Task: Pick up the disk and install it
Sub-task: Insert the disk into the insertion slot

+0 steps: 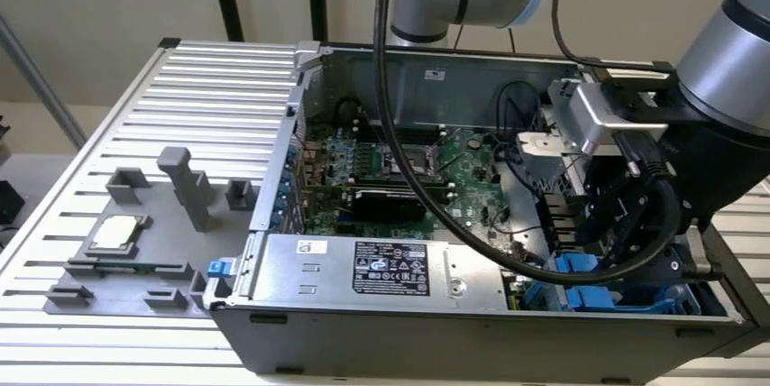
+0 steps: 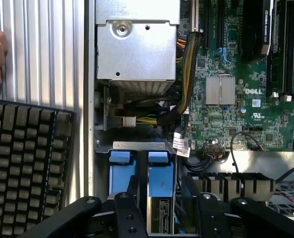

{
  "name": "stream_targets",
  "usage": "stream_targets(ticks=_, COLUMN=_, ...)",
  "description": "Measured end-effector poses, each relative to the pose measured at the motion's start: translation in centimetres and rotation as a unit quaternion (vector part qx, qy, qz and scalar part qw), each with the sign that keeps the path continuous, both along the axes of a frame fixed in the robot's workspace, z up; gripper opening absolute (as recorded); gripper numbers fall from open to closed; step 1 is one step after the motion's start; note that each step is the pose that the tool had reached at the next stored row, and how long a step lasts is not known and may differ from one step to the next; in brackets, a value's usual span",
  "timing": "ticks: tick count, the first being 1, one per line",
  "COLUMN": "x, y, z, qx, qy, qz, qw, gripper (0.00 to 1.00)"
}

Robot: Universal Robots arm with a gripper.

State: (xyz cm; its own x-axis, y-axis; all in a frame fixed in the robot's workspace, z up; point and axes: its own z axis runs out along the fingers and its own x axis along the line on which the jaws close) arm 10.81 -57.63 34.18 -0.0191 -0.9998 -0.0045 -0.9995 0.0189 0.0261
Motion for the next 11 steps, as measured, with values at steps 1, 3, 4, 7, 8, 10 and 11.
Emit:
stream_targets(ticks=1, x=0.1, y=0.0, z=0.17, qx=0.0, qy=0.0, qz=0.0, qw=1.0, gripper=1.0)
stream_targets(ticks=3, x=0.3, y=0.0, z=0.76, qx=0.0001, qy=0.0, qz=0.0, qw=1.0, gripper=1.0)
stream_targets(ticks=4, x=0.3, y=0.0, z=1.2, qx=0.0001, qy=0.0, qz=0.0, qw=1.0, gripper=1.0)
stream_targets(ticks=7, x=0.5, y=0.0, z=2.55, qx=0.0, qy=0.0, qz=0.0, qw=1.0, gripper=1.0)
stream_targets(ticks=8, x=0.6, y=0.0, z=3.03, qx=0.0, qy=0.0, qz=0.0, qw=1.0, gripper=1.0)
stream_targets(ticks=10, x=0.9, y=0.02, z=3.91, qx=0.0001, qy=0.0, qz=0.0, qw=1.0, gripper=1.0)
stream_targets(ticks=11, x=1.1, y=0.03, z=4.3, qx=0.0, qy=0.0, qz=0.0, qw=1.0, gripper=0.0)
